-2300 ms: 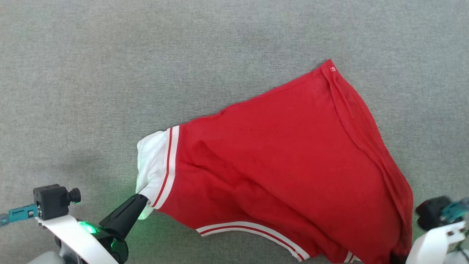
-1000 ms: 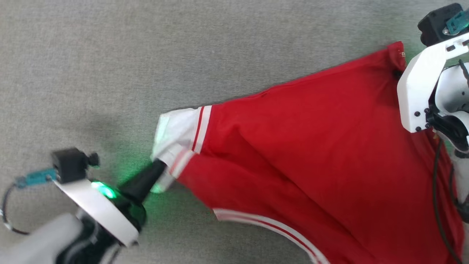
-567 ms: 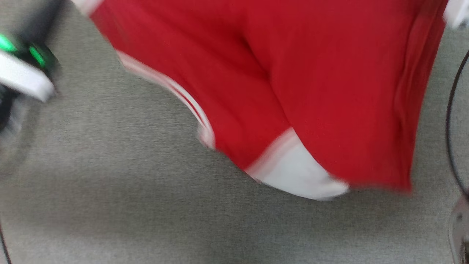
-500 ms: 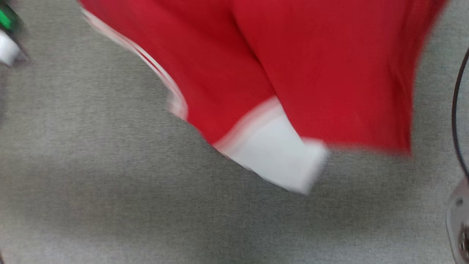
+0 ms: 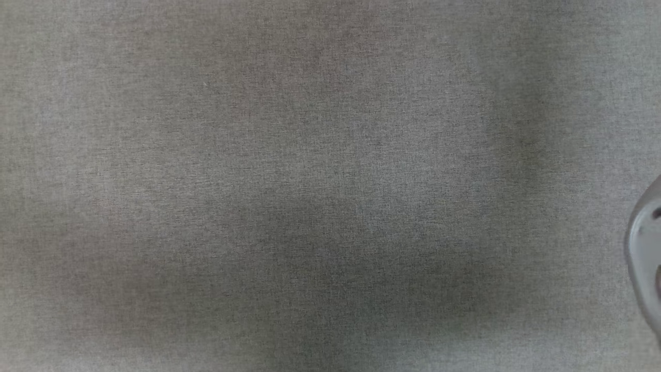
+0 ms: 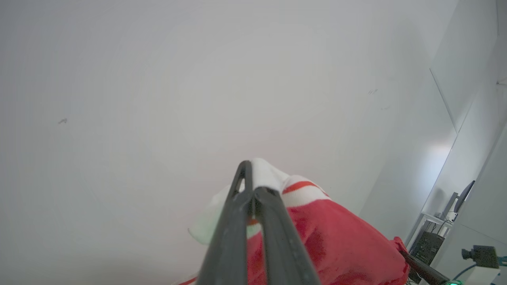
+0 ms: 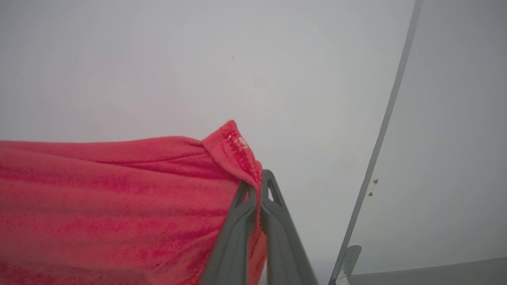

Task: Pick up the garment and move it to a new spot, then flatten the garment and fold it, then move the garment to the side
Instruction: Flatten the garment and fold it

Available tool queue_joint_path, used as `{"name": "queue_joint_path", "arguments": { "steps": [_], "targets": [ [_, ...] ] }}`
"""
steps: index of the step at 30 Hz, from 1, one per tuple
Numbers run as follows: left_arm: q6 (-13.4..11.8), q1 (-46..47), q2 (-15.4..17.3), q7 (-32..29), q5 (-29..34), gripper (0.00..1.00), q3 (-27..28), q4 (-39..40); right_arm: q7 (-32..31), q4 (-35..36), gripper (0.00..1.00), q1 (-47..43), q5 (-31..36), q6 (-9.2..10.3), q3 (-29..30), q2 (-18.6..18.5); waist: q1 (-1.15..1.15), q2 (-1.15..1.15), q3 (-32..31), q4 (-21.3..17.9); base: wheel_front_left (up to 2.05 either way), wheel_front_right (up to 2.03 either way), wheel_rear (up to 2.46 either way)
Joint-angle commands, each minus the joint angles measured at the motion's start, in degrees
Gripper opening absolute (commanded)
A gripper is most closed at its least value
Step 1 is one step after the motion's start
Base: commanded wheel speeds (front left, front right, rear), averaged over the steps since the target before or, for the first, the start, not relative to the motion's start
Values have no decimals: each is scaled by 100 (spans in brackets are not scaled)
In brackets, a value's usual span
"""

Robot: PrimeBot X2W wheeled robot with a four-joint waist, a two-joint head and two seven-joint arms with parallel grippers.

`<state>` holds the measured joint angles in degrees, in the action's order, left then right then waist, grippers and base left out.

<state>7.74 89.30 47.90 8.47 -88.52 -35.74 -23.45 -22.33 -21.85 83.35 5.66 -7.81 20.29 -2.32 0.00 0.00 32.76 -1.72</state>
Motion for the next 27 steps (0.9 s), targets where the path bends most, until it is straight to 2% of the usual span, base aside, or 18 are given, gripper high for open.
{"name": "queue_joint_path", "arguments": {
  "steps": [1,7,11,13,17,21,27],
  "targets": [
    [-49,-334,130,29,-7,0,-27,1,71,-140,0,-295,29,58,114,-126,0,0,-21,7,0,0,0],
    [-37,-1907,148,361,-336,0,-189,689,226,-294,0,-1337,-199,52,-125,-98,0,0,-87,11,0,0,0],
    [-35,-3341,84,559,-541,0,-152,1327,210,-36,0,-2426,-536,48,-298,-110,0,0,-201,57,0,0,0],
    [-35,-4038,88,615,-438,0,-160,1610,147,208,0,-3053,-739,47,-410,-138,0,0,-279,86,0,0,0],
    [-34,-5290,-23,668,-333,0,-86,2173,-30,941,0,-4381,-1163,46,-585,-261,0,0,-482,178,0,0,0],
    [-34,-6261,41,677,-50,0,-189,2708,-358,1863,0,-5712,-1546,46,-708,-350,0,0,-718,270,0,0,0],
    [-34,-7573,176,682,227,0,115,3379,-873,3218,0,-7315,-1978,46,-618,-348,0,0,-976,318,0,0,0]
  ]
}}
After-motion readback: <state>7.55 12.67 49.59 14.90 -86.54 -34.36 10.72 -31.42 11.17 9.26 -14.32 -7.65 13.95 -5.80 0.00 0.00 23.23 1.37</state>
